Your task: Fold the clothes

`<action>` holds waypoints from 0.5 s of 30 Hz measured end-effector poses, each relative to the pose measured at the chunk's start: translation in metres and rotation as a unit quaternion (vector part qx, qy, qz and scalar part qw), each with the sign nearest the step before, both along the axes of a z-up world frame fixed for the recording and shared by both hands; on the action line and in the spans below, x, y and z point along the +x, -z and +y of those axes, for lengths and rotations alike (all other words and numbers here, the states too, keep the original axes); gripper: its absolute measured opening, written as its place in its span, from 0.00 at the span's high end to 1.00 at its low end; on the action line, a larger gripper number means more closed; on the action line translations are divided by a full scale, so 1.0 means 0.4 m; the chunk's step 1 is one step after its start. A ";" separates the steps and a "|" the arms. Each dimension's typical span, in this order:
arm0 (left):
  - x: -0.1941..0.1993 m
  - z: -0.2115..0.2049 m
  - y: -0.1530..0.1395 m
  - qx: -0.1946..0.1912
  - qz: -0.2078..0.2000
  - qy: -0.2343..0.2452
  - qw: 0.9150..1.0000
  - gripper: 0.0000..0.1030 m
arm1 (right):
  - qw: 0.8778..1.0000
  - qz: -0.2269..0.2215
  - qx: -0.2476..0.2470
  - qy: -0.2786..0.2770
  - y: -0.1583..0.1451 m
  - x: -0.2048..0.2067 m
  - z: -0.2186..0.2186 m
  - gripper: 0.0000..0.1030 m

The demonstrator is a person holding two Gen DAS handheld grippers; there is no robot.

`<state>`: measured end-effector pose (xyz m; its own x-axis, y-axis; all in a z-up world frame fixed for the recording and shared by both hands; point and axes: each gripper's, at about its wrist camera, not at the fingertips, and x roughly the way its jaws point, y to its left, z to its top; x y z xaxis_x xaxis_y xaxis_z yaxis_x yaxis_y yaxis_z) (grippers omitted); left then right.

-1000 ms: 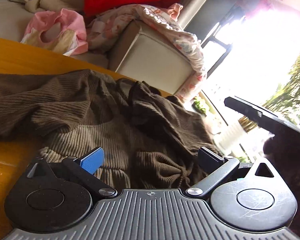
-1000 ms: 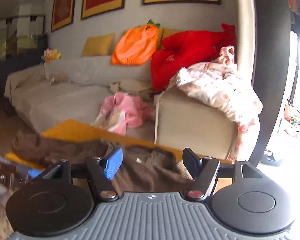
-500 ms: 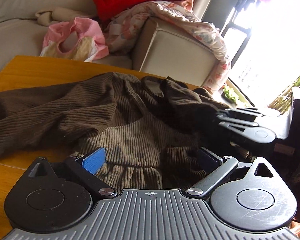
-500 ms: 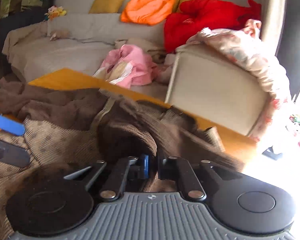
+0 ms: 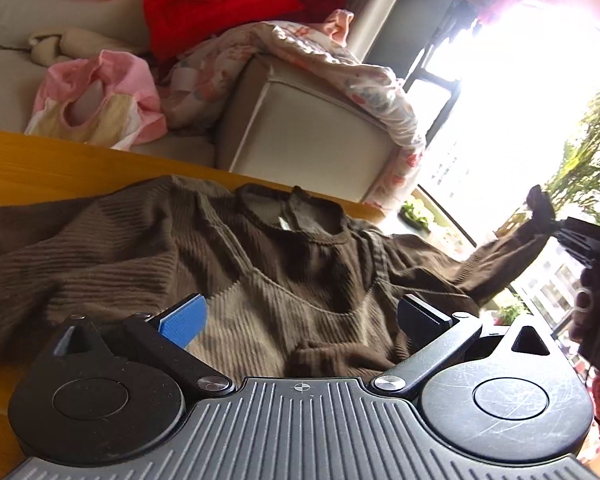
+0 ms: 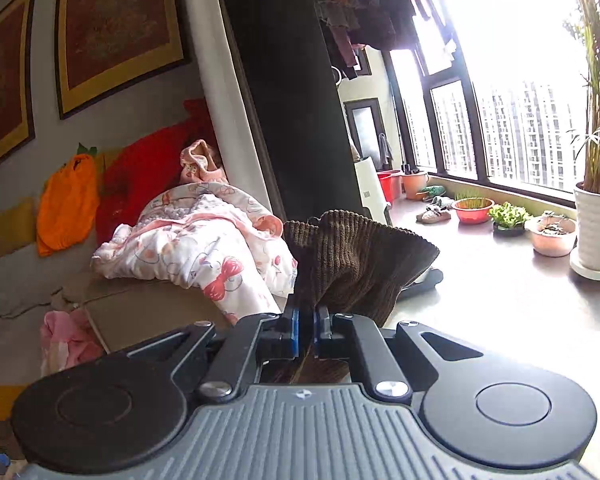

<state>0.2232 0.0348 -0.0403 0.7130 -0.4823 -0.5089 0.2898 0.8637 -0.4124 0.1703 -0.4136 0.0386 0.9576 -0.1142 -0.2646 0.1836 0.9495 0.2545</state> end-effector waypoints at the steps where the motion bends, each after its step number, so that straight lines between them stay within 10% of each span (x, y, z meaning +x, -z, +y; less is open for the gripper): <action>1: 0.016 0.006 0.005 0.010 -0.001 -0.009 1.000 0.00 | 1.000 -0.009 0.003 -0.004 -0.002 0.002 0.004 0.94; 5: 0.075 0.068 0.019 0.041 0.009 -0.090 0.995 0.00 | 1.000 0.009 0.014 0.011 0.029 0.047 -0.012 0.94; 11: 0.080 0.153 0.011 -0.011 0.019 -0.122 0.992 0.00 | 0.996 0.059 0.044 0.056 0.115 0.062 -0.046 0.94; 15: 0.035 0.163 -0.039 -0.030 -0.011 -0.110 0.993 0.00 | 1.000 0.002 -0.011 -0.004 0.002 0.036 0.062 0.94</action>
<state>0.2373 0.1002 -0.0246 0.8146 -0.3438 -0.4671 0.1070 0.8806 -0.4616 0.1848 -0.3890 0.0378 0.9576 -0.1122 -0.2653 0.1766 0.9563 0.2331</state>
